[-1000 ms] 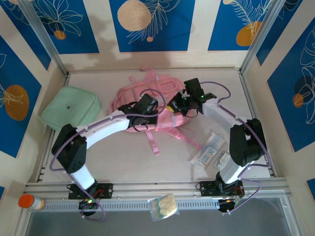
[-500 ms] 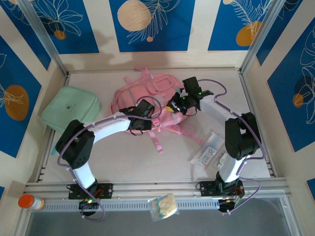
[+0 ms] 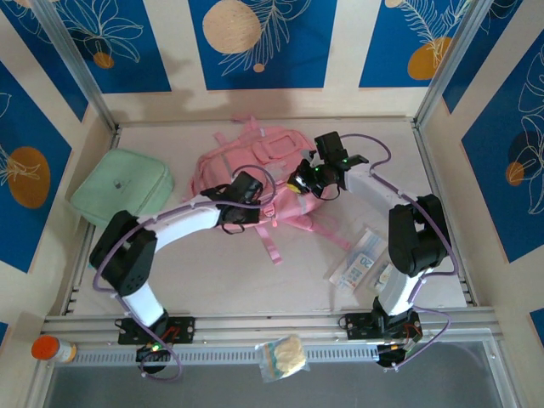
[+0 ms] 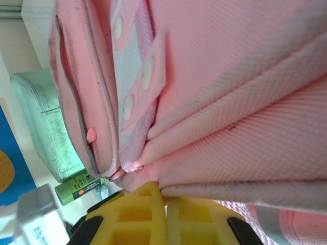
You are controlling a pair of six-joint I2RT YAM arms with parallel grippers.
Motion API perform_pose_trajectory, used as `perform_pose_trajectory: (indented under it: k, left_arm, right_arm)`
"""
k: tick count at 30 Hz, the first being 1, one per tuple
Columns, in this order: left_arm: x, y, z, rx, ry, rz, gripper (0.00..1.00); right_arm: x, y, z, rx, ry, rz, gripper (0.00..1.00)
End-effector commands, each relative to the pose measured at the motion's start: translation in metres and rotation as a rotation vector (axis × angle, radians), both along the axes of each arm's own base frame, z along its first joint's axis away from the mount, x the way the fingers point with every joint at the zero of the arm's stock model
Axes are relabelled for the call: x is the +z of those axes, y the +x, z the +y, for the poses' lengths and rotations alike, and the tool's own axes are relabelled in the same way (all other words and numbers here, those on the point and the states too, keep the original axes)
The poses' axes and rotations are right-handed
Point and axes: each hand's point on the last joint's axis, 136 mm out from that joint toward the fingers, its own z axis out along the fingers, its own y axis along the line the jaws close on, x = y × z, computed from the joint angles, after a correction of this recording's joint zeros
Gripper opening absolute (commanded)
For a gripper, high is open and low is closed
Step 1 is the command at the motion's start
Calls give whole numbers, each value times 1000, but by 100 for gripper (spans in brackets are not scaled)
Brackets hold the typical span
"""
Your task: Pack books, pencil case, and school supplies into a backpack
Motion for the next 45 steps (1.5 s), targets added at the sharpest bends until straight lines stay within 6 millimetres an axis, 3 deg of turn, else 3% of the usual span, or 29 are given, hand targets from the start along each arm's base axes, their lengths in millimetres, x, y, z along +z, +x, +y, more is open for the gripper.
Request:
perform_pose_trajectory:
  k: [1,4,6,12,14,17,22,25,27,31,35,38,41,45]
  left_arm:
    - [26,-4,21,10,14,-35,0]
    - [20,-21,33,2,55,21,0]
    - [16,-31,30,-7,26,53,0]
    - [30,-45,-26,-72,-103,51,0]
    - [30,-39,-30,-51,-104,38,0]
    - [29,-30,-20,-7,-74,21,0]
    - [41,-23,-31,-31,-129,-14,0]
    - [43,-22,-35,-39,-146,-19,0]
    - [43,-22,-37,-43,-155,-17,0]
    - [40,-23,-44,-55,-175,-3,0]
    - [36,-23,-44,-55,-170,2,0]
    - [35,-23,-45,-57,-173,4,0]
    - [33,-24,-42,-52,-155,6,0]
    - [33,-28,-31,-46,-115,2,0]
  right_arm:
    - [26,21,-3,46,1,-116,0]
    - [27,38,-18,26,8,-99,0]
    - [27,53,-25,12,18,-102,0]
    - [23,83,-23,27,50,-71,0]
    - [24,83,-25,33,36,-61,0]
    - [28,65,-29,41,45,-36,15]
    - [27,2,-15,55,159,45,43]
    - [15,-32,4,62,179,101,48]
    - [10,-44,16,52,202,122,50]
    - [7,-46,38,33,207,126,53]
    - [-13,-38,50,-10,165,140,53]
    - [-24,-25,58,-18,148,139,47]
    - [-27,-16,64,7,111,102,38]
    - [-27,-13,57,58,37,61,12]
